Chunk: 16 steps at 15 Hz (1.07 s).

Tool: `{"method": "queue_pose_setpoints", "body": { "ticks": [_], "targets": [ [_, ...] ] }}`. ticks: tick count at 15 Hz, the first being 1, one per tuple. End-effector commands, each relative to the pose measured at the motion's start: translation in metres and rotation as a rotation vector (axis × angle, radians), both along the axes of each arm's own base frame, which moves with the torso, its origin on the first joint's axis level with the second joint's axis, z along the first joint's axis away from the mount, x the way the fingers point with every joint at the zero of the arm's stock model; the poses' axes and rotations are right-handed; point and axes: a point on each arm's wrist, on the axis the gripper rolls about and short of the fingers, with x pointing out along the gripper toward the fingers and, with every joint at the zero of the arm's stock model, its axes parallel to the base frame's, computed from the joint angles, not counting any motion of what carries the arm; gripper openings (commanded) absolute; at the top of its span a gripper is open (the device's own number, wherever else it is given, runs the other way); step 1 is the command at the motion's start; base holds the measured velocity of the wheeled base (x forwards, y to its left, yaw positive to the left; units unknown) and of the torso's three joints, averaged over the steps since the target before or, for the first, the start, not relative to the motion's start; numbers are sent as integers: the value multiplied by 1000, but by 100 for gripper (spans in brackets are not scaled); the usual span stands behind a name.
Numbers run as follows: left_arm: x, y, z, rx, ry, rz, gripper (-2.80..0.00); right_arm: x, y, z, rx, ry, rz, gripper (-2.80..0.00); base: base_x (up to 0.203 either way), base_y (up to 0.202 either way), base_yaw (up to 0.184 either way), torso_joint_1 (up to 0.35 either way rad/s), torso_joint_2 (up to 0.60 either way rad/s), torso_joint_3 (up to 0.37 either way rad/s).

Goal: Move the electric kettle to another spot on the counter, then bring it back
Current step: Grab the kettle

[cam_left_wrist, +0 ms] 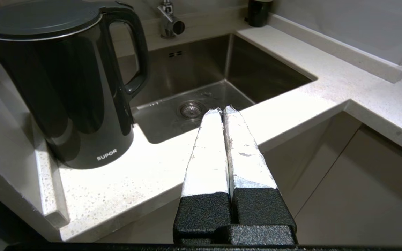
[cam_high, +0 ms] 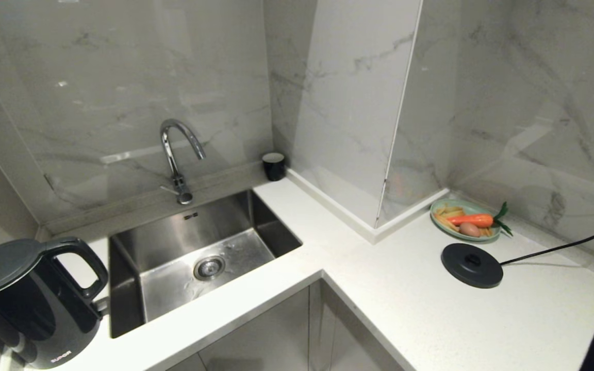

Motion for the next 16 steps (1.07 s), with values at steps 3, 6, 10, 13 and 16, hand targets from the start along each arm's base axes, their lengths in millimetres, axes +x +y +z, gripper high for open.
{"method": "queue_pose_setpoints", "body": {
  "ticks": [3,6,10,13,16],
  "targets": [
    [-2,0,4,11,-9,5,-280,0,0,0,-1,1,0,-280,0,0,0,0,0,0],
    [-4,0,49,-15,-16,16,-280,0,0,0,-1,1,0,-280,0,0,0,0,0,0],
    [25,-2,94,-45,133,-86,-280,0,0,0,-1,1,0,-280,0,0,0,0,0,0],
    [73,-3,101,-100,367,-131,-280,0,0,0,-1,1,0,-280,0,0,0,0,0,0],
    [119,-2,85,-215,627,-82,-280,0,0,0,-1,0,1,-280,0,0,0,0,0,0]
  ]
}}
